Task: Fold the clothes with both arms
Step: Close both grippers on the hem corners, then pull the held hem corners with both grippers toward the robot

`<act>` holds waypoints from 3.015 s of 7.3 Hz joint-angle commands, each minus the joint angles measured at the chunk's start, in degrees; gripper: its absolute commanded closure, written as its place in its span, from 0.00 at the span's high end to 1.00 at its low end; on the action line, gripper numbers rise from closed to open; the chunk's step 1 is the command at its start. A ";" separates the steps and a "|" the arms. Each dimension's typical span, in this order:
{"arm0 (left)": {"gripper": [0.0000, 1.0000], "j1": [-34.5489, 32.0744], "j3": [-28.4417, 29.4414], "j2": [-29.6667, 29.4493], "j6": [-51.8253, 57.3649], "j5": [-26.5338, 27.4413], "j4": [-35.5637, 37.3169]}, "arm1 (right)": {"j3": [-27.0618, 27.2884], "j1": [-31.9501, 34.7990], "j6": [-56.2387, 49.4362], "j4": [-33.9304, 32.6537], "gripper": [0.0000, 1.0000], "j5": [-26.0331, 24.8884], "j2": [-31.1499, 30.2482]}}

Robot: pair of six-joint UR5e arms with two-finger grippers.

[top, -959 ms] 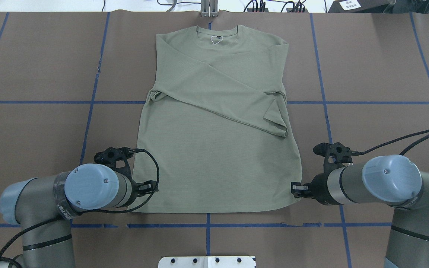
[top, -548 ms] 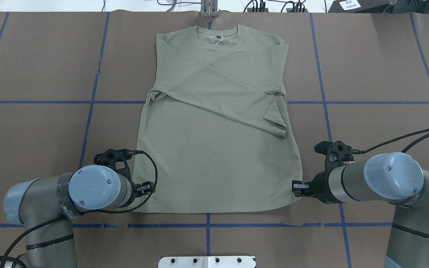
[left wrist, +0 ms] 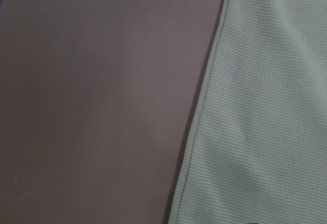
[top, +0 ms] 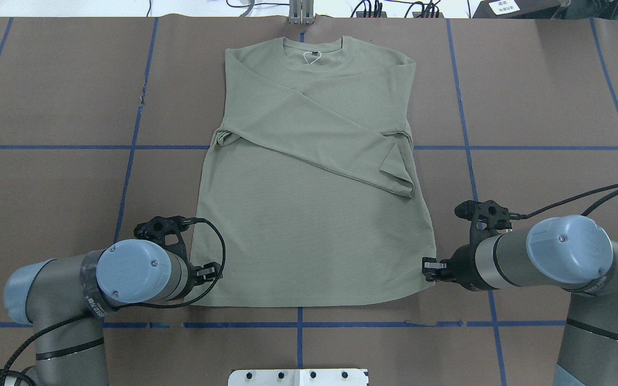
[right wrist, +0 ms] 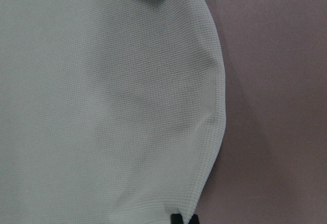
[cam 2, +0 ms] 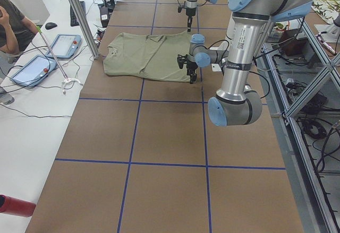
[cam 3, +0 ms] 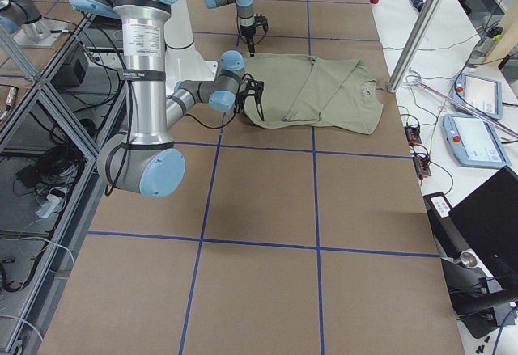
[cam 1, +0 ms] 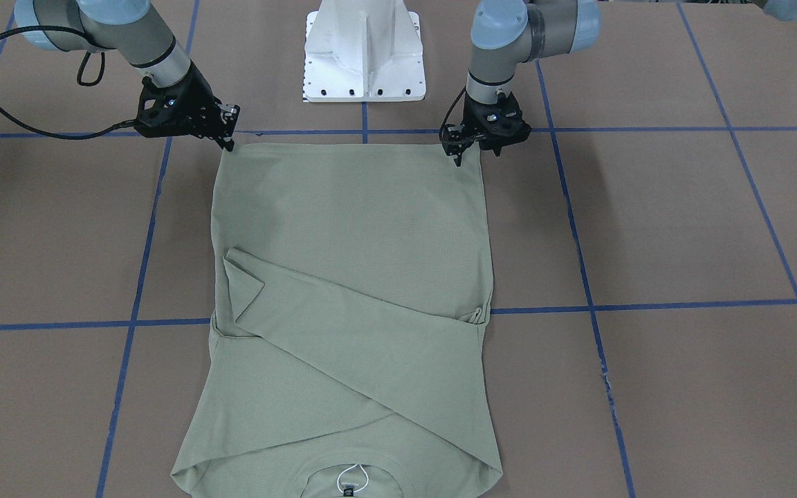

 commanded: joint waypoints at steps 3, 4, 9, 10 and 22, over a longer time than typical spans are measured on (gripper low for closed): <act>0.87 0.96 -0.19 3.01 -0.67 -0.01 -6.50 | 0.00 0.19 0.00 -0.09 0.00 0.13 0.00; 0.87 1.93 -0.10 2.83 -0.67 -0.02 -6.42 | 0.00 0.27 0.00 -0.09 0.00 0.13 0.00; 0.68 2.55 0.25 2.65 -0.76 -0.19 -6.33 | 0.00 0.54 0.00 -0.27 0.00 0.13 0.00; 0.60 2.55 0.25 2.74 -0.76 -0.19 -6.24 | 0.00 0.63 0.00 -0.27 0.00 0.22 -0.09; 0.00 2.46 -7.63 1.86 -1.47 -0.54 1.21 | 1.22 4.04 -0.09 -0.44 0.00 6.35 -1.49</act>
